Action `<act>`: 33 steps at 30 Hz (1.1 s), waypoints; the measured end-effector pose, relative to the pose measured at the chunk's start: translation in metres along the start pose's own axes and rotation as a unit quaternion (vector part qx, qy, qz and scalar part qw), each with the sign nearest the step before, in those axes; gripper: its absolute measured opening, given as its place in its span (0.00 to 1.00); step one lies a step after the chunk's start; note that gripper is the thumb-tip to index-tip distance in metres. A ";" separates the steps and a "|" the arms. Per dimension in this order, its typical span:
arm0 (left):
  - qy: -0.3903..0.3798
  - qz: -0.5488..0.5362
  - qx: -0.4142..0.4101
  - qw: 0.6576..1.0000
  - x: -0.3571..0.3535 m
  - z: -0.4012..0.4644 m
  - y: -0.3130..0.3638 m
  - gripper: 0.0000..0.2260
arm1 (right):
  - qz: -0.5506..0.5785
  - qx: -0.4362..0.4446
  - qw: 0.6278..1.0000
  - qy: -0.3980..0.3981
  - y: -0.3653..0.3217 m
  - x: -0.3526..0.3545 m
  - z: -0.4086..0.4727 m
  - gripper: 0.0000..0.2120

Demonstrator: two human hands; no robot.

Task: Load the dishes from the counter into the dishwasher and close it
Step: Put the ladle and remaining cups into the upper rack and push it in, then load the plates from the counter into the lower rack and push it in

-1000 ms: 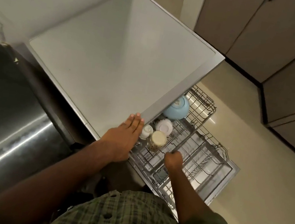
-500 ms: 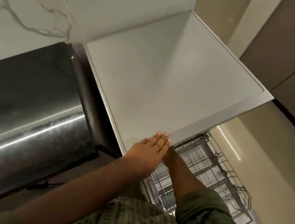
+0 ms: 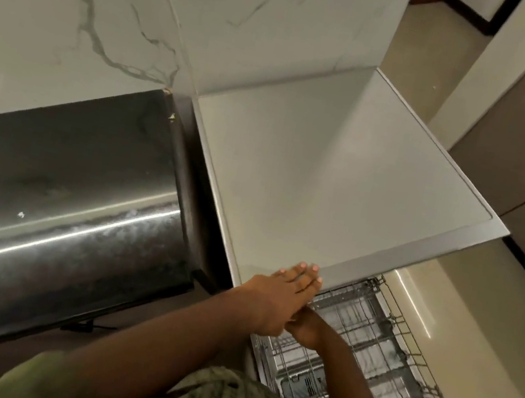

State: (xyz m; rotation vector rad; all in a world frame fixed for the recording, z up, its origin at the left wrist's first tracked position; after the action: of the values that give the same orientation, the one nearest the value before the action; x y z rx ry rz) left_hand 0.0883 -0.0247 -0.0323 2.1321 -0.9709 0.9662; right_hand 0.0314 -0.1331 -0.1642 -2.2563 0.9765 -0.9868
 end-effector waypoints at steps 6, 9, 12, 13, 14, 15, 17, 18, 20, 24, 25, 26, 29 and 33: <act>0.099 -0.256 -0.003 0.962 0.019 -0.025 -0.042 0.25 | -0.149 -0.005 0.972 -0.183 -0.053 0.001 -0.062 0.14; 0.180 -0.293 0.069 0.937 0.014 -0.063 -0.086 0.21 | -0.123 0.004 0.972 -0.201 -0.108 0.018 -0.078 0.15; 0.266 -0.335 0.146 0.892 0.003 -0.113 -0.135 0.17 | -0.119 0.059 0.972 -0.195 -0.179 0.029 -0.084 0.11; 0.302 -0.346 0.172 0.872 -0.003 -0.132 -0.151 0.16 | -0.120 0.082 0.972 -0.184 -0.201 0.028 -0.078 0.11; 0.340 -0.354 0.196 0.849 -0.011 -0.150 -0.168 0.16 | -0.122 0.106 0.973 -0.165 -0.221 0.025 -0.068 0.10; 0.374 -0.360 0.218 0.826 -0.021 -0.166 -0.183 0.15 | -0.128 0.127 0.974 -0.140 -0.237 0.023 -0.057 0.09; 0.426 -0.378 0.266 0.778 -0.046 -0.198 -0.211 0.14 | -0.168 0.166 0.968 -0.087 -0.270 0.011 -0.029 0.11; 0.445 -0.386 0.289 0.754 -0.057 -0.215 -0.222 0.13 | -0.196 0.179 0.962 -0.066 -0.286 0.003 -0.015 0.16; 0.467 -0.395 0.332 0.718 -0.079 -0.243 -0.238 0.14 | -0.254 0.193 0.947 -0.032 -0.319 -0.013 0.007 0.21; 0.500 -0.388 0.392 0.668 -0.118 -0.296 -0.261 0.16 | -0.398 0.223 0.890 -0.017 -0.392 -0.059 0.039 0.20; 0.510 -0.379 0.407 0.656 -0.126 -0.310 -0.266 0.16 | -0.420 0.223 0.879 -0.029 -0.406 -0.072 0.043 0.22; 0.517 -0.369 0.428 0.643 -0.134 -0.325 -0.272 0.17 | -0.445 0.217 0.868 -0.040 -0.417 -0.087 0.048 0.26; 0.533 -0.315 0.513 0.594 -0.158 -0.375 -0.294 0.19 | -0.518 0.158 0.838 -0.068 -0.433 -0.126 0.057 0.41; 0.465 -0.225 0.653 0.555 -0.186 -0.430 -0.329 0.30 | -0.553 0.131 0.820 -0.068 -0.443 -0.140 0.065 0.36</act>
State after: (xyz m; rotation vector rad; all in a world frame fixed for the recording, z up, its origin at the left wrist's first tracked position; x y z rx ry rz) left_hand 0.1092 0.5470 -0.0126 1.8678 1.1946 2.5176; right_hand 0.1980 0.2610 0.0291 -2.5178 -0.6607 -1.2237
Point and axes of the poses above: each hand's wrist, its own z-axis towards the middle knuckle, its own x-axis out of the back of the hand, y = z × x, the point moved 3 cm from there along z, towards the middle knuckle, and after that the axes turned 4 degrees about x, right-handed, at the moved point
